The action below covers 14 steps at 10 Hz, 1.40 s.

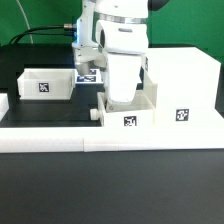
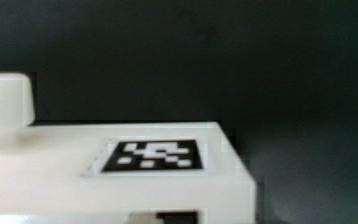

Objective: Assemble drawer

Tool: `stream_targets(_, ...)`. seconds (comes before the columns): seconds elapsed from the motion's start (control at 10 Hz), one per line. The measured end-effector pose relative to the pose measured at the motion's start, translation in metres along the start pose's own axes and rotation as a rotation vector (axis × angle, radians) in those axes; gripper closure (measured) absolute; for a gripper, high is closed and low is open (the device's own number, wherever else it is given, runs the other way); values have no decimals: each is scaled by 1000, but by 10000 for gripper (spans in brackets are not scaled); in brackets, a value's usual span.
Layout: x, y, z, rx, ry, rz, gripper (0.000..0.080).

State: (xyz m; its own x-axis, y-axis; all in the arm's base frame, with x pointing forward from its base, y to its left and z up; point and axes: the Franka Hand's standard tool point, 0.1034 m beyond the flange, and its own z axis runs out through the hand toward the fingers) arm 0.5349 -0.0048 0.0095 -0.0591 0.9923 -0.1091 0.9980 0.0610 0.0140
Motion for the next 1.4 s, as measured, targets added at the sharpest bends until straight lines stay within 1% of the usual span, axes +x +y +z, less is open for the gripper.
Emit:
stream_targets(0.5,1,0,0,0,1,20,755)
stream_targets(0.9,7,0,0,-1,2,133,755)
stream_targets(1.4,7,-1,0,-2,2,134,755)
